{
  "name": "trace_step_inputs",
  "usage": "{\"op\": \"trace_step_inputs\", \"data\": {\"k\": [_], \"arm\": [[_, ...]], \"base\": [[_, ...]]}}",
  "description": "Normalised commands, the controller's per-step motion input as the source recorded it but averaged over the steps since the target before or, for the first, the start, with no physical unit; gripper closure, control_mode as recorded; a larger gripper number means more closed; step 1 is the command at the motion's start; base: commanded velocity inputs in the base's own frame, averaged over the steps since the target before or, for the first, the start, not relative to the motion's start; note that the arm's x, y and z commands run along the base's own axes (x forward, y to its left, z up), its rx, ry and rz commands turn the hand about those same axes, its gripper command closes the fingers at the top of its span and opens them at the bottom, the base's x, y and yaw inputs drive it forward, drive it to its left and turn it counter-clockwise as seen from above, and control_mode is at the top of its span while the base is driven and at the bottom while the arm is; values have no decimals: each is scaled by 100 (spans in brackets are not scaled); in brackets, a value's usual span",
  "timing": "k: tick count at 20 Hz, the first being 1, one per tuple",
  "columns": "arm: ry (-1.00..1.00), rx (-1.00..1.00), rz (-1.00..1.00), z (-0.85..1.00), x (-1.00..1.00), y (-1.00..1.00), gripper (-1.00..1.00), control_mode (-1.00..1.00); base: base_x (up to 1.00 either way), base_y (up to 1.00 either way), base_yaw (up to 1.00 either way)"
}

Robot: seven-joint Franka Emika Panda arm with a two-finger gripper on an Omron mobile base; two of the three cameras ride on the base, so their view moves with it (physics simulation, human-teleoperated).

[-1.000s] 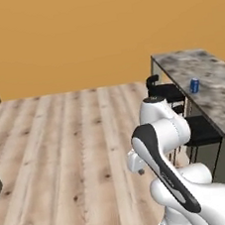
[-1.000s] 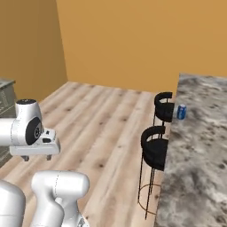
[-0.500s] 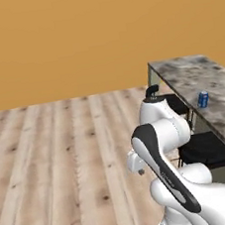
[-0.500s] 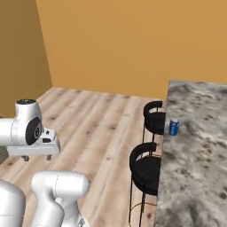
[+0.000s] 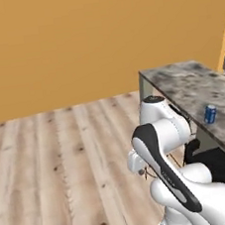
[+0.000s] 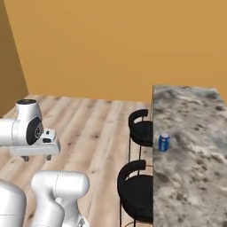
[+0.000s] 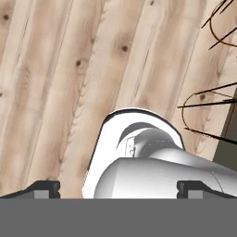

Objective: Four empty soda cans are scattered around the kitchen. Gather all the cans and cluster them next to the stove for recycling.

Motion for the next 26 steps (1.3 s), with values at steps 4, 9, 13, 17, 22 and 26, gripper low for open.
{"op": "trace_step_inputs", "data": {"k": [4, 9, 13, 17, 22, 26], "arm": [[0, 0, 0, 0, 0, 0, -100, 100], [0, 0, 0, 0, 0, 0, -100, 100], [0, 0, 0, 0, 0, 0, -100, 100], [0, 0, 0, 0, 0, 0, -100, 100], [0, 0, 0, 0, 0, 0, -100, 100], [0, 0, 0, 0, 0, 0, -100, 100]], "base": [[58, 27, -43], [52, 26, -51], [51, 30, -48], [46, 29, -55], [44, 36, -45], [33, 50, -26]]}}
